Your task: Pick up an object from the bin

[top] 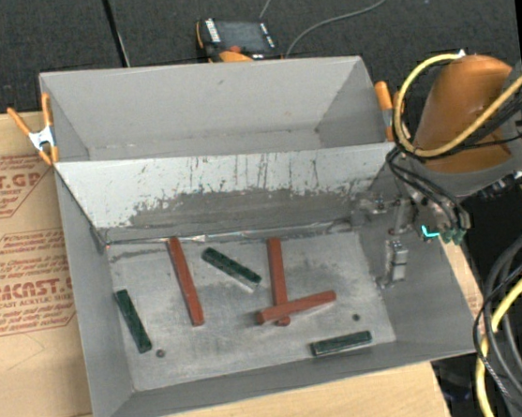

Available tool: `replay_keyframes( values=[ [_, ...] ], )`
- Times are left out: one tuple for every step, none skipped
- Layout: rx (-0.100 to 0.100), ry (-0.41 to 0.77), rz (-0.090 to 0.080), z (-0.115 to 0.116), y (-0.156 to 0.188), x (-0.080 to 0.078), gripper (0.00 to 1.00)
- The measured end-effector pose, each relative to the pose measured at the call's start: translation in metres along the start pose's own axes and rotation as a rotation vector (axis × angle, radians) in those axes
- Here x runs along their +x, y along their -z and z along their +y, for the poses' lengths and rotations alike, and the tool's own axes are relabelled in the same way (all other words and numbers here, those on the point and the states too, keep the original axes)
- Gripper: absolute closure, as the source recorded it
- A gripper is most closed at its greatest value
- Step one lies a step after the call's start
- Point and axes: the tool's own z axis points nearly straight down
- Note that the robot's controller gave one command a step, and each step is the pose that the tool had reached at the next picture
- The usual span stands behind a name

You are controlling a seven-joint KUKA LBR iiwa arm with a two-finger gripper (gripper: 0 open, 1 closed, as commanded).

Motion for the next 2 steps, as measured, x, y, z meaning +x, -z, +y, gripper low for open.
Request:
replay_keyframes(
  values=[
    [-0.001, 0.322, -0.002, 0.066, -0.102, 0.038, 0.00],
    [-0.002, 0.233, -0.007, 0.116, -0.069, 0.054, 0.00]
  ],
)
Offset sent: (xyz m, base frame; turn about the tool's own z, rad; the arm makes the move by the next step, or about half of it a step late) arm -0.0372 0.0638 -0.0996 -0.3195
